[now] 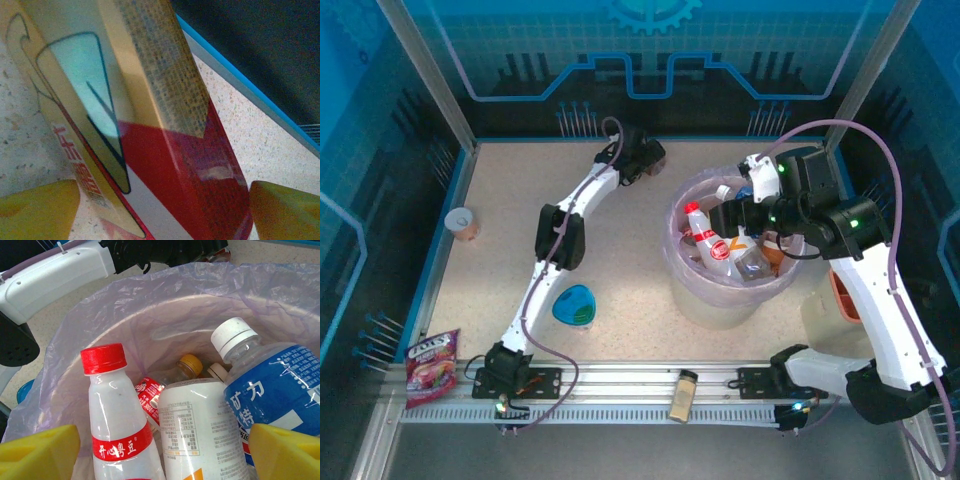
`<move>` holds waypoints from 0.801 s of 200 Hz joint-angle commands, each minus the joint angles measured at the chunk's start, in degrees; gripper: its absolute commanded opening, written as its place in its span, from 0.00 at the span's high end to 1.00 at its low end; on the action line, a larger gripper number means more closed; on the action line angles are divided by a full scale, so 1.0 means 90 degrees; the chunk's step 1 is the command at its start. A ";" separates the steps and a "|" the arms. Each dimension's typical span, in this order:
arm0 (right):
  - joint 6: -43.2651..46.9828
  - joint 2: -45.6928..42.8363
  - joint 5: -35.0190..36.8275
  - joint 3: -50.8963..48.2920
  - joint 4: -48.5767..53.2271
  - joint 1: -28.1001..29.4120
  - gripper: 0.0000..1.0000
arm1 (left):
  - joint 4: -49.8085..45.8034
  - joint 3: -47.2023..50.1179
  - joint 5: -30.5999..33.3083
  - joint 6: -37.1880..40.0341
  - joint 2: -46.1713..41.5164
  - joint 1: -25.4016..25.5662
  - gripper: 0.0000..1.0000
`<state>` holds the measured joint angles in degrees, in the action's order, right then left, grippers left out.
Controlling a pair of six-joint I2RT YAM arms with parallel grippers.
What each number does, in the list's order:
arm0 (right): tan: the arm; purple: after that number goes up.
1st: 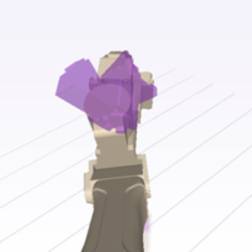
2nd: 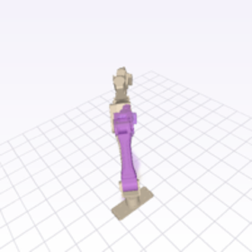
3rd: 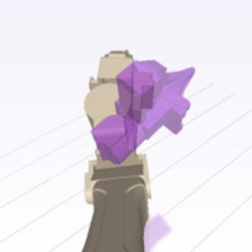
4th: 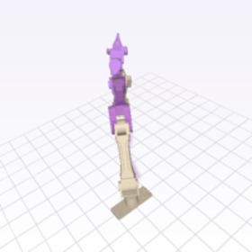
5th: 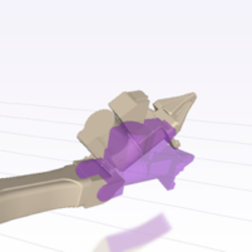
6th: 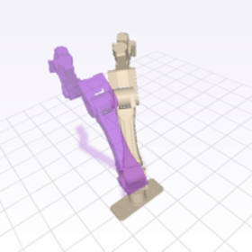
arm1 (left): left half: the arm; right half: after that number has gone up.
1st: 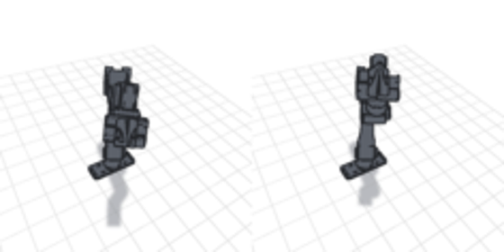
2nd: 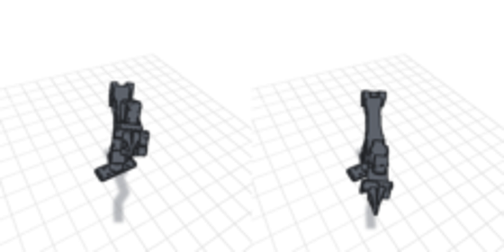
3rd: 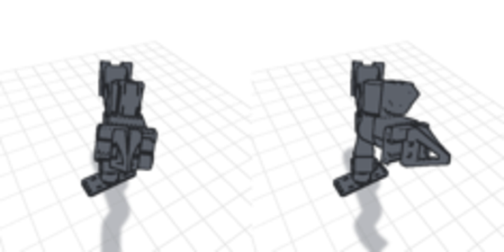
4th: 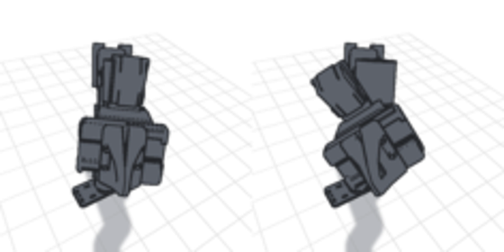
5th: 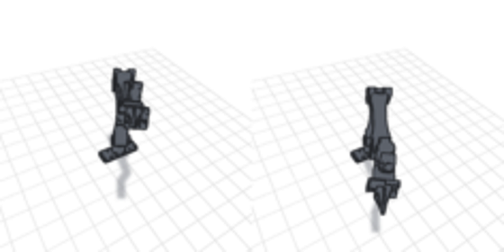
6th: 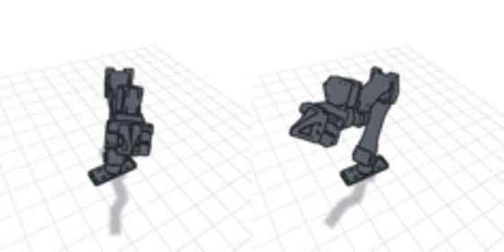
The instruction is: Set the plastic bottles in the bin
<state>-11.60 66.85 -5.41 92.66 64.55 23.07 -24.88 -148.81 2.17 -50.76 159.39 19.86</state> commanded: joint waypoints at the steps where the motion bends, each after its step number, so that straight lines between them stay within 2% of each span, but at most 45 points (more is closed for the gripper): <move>1: -0.0088 -0.0199 -0.0059 -0.0032 -0.0122 -0.0111 0.12 | -0.0460 0.0041 -0.0027 -0.0193 0.0280 -0.0192 0.19; 33: -0.0137 -0.0317 -0.0034 -0.0009 -0.0179 -0.0158 0.13 | -0.0073 0.0763 -0.0066 -0.0077 -0.0176 -0.0196 0.32; 72: -0.0157 -0.0421 -0.0054 -0.0002 -0.0312 -0.0219 0.13 | 0.0806 0.2697 0.0144 0.0390 -0.1600 -0.0224 0.47; 121: -0.0126 -0.0326 -0.0164 0.0005 -0.0524 -0.0278 0.13 | 0.1924 0.5296 0.0304 0.0847 -0.3558 -0.0258 0.52; 160: -0.0195 -0.0051 -0.0570 0.0127 -0.0896 -0.0289 0.13 | 0.3131 0.7354 -0.0254 0.0918 -0.5306 -0.0248 0.52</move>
<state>-12.45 64.62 -7.16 92.66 59.99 21.28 -5.74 -90.08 2.76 -44.82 122.13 17.93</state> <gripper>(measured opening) 0.870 0.561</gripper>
